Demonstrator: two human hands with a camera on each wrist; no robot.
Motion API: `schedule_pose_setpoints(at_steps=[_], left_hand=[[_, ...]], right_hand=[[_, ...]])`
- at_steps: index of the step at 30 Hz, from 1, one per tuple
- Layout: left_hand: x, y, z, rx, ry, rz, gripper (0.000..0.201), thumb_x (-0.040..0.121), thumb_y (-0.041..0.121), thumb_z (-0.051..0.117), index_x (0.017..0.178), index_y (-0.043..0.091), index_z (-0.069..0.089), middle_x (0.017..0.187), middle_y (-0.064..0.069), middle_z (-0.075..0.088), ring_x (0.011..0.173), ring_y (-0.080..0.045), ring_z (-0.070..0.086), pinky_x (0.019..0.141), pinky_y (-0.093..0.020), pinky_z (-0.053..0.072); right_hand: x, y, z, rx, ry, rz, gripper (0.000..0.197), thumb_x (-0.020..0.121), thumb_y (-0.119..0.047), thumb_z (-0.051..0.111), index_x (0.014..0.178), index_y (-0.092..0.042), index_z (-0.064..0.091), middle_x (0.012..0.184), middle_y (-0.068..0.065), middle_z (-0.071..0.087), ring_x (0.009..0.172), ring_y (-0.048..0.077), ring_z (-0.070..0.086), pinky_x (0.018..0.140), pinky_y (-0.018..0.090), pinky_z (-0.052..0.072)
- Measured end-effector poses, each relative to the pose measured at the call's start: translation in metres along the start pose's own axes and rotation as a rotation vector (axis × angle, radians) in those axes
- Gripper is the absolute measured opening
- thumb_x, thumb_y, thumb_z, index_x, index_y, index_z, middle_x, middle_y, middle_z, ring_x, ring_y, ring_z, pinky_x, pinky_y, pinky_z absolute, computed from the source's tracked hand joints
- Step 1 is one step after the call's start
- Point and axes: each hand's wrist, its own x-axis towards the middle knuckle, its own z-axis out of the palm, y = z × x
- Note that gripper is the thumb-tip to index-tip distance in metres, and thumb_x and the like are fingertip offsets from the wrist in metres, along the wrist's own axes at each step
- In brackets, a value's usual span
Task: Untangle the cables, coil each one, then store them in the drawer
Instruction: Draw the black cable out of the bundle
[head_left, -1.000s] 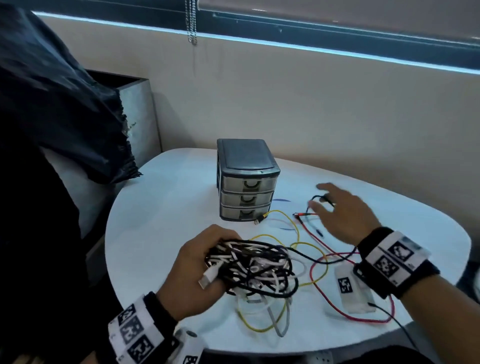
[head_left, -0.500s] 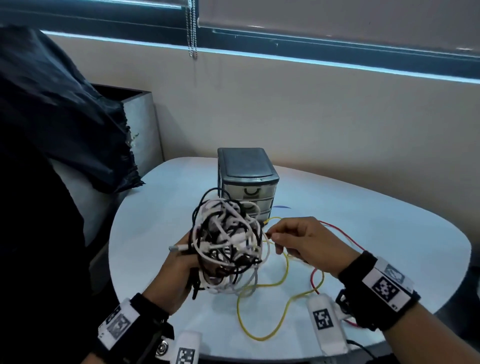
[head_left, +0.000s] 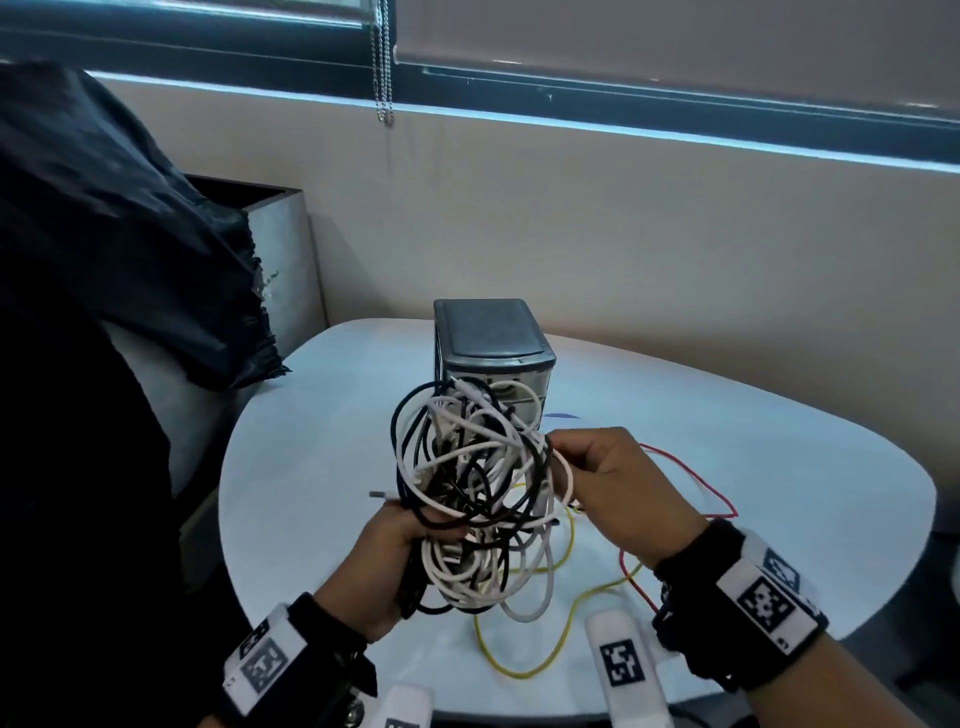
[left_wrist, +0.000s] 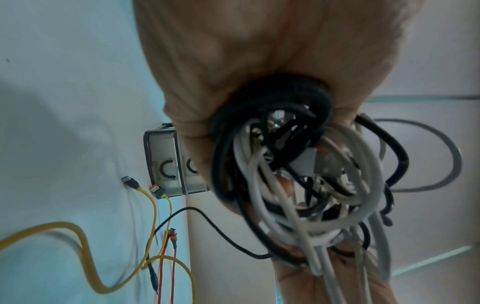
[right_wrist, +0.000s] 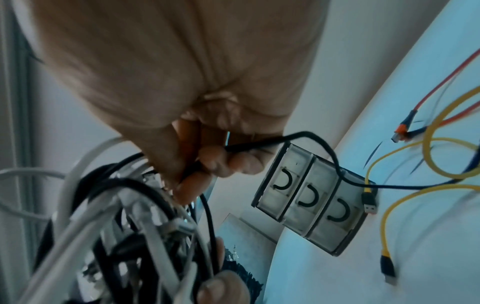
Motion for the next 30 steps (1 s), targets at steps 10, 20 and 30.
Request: schedule_pose_setpoints(at_steps=[10,20,30], left_hand=[[-0.002,0.008,0.001,0.586,-0.122,0.164,0.047,0.083,-0.001,0.068,0.124,0.022,0.064,0.124,-0.004,0.070,0.120,-0.022,0.064,0.101,-0.041,0.051],[0.001,0.006,-0.011,1.159,-0.040,0.075,0.039,0.072,0.053,0.066,0.110,0.047,0.060,0.100,0.019,0.073,0.096,-0.014,0.070,0.086,-0.046,0.055],[0.002,0.003,-0.013,1.693,0.055,0.066,0.037,0.071,0.054,0.052,0.099,0.030,0.048,0.091,0.011,0.068,0.086,-0.018,0.062,0.067,-0.030,0.046]], right_hand=[[-0.006,-0.014,-0.008,-0.071,-0.041,0.104,0.038,0.092,-0.049,0.058,0.105,-0.015,0.068,0.088,-0.001,0.070,0.078,0.017,0.063,0.070,0.020,0.049],[-0.012,-0.019,-0.007,-0.407,-0.204,0.125,0.048,0.089,-0.061,0.039,0.138,-0.059,0.037,0.106,-0.039,0.061,0.097,-0.022,0.053,0.090,0.018,0.040],[-0.003,-0.006,-0.018,-0.491,-0.165,0.051,0.025,0.087,-0.026,0.071,0.066,-0.027,0.059,0.106,-0.019,0.066,0.108,0.001,0.060,0.091,0.027,0.046]])
